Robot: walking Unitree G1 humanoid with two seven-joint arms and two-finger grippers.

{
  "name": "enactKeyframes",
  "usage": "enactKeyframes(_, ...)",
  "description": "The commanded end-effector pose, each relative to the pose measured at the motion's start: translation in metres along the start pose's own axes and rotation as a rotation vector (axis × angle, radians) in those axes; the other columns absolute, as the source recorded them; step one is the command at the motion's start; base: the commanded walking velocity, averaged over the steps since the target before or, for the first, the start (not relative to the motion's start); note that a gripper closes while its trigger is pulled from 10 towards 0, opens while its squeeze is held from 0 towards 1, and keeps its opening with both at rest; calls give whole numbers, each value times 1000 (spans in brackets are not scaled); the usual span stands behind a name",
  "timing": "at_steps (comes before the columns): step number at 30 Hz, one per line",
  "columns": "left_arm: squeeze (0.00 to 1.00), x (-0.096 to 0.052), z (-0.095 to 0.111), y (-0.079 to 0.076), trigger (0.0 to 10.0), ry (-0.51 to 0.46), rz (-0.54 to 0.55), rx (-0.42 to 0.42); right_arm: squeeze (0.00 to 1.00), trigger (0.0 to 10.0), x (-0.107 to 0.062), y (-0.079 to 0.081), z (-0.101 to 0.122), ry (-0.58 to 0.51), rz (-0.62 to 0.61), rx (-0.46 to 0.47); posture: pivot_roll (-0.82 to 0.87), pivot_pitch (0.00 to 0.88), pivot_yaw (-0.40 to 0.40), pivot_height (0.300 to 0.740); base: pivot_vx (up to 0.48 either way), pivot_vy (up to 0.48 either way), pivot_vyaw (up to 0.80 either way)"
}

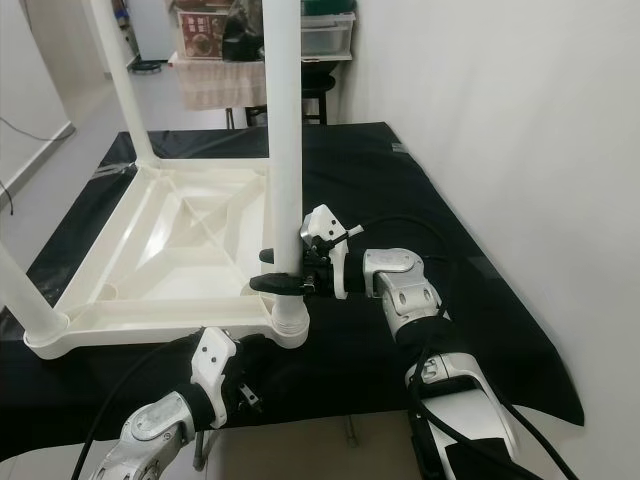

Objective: Building children table

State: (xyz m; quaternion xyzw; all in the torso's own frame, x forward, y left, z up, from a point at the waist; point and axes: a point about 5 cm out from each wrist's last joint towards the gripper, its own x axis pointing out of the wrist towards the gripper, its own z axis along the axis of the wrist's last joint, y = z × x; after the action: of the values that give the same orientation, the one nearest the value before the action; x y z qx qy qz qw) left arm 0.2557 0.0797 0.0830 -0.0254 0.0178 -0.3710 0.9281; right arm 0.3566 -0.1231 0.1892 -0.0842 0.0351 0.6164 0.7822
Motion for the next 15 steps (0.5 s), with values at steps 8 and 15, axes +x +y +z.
enactKeyframes(8,0,-4,-1,0,10000,8,-1,4,0,0,-10,17,-36,13,-260,52,-17,0,-22,740,0,0,0)
enactKeyframes(15,0,-5,-3,7,10000,21,18,6,0,0,15,43,-74,33,-843,248,-32,0,3,740,0,0,0)
